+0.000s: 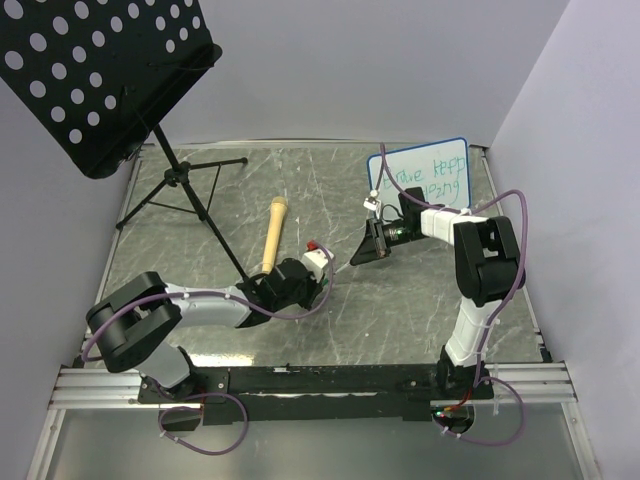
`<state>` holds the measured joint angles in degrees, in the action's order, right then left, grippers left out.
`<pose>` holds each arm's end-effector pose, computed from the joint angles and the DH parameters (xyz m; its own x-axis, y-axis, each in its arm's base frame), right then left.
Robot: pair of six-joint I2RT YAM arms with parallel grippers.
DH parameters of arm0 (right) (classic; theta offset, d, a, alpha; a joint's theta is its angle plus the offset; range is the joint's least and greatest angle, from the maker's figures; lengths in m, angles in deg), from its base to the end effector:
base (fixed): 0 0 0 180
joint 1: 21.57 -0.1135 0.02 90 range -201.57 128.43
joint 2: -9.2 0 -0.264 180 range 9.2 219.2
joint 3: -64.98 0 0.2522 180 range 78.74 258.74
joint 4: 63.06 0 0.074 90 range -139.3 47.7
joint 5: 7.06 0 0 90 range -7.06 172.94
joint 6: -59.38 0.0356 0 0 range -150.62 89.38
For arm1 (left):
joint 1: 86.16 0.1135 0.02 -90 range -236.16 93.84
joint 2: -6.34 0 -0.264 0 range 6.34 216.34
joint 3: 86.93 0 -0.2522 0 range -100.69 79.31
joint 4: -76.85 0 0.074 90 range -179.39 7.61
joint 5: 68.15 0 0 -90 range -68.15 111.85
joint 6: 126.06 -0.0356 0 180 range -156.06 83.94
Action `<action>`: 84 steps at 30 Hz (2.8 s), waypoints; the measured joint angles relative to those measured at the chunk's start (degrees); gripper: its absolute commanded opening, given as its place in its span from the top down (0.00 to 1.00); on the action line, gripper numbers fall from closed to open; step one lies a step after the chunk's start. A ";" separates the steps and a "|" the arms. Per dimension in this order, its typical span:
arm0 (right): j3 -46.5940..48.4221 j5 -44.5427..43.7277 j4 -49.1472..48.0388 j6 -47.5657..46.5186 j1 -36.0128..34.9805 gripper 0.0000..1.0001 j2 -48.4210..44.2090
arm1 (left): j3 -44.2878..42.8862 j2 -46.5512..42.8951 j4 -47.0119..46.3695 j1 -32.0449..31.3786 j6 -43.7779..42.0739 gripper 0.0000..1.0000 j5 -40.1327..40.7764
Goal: Write a sentence on the whiteboard
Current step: Insert the whiteboard marker without the cap into the pen cap.
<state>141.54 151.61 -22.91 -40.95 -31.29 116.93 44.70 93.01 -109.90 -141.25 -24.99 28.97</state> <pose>0.3335 0.0908 0.1521 -0.8548 -0.2126 -0.4733 -0.5171 0.2745 0.8107 0.1729 -0.2400 0.1635 -0.4385 0.2954 -0.8488 0.6818 0.7247 -0.1000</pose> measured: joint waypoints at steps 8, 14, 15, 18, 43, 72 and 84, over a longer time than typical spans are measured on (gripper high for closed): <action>0.31 0.70 0.09 0.00 -0.37 1.00 0.22 | 0.07 -0.22 -1.14 -0.79 -1.38 0.87 -0.87; 0.33 1.27 0.39 -0.04 -0.68 1.00 0.26 | 0.07 -0.22 -1.11 -0.85 -1.42 0.87 -0.85; 0.42 1.27 0.59 -0.07 -0.72 1.00 0.28 | 0.07 -0.22 -1.11 -0.87 -1.42 0.87 -0.85; 0.85 1.42 0.98 -0.26 -0.90 1.00 0.46 | 0.07 -0.22 -1.14 -0.87 -1.42 0.87 -0.85; 1.84 2.71 4.74 -3.06 -2.38 1.00 1.62 | 0.07 -0.33 -1.07 -0.87 -1.42 0.87 -0.20; 4.00 3.52 8.37 -5.70 -4.35 1.00 3.21 | 0.04 -1.81 -1.05 -0.90 -2.89 0.88 -2.38; 5.16 4.33 9.97 -7.15 -5.55 1.00 4.24 | -0.76 -1.64 -0.98 -0.90 -2.84 0.90 -2.38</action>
<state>146.70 155.93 -12.94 -48.09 -36.84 121.17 43.93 91.37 -110.89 -142.15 -27.83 26.58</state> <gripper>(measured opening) 0.186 0.173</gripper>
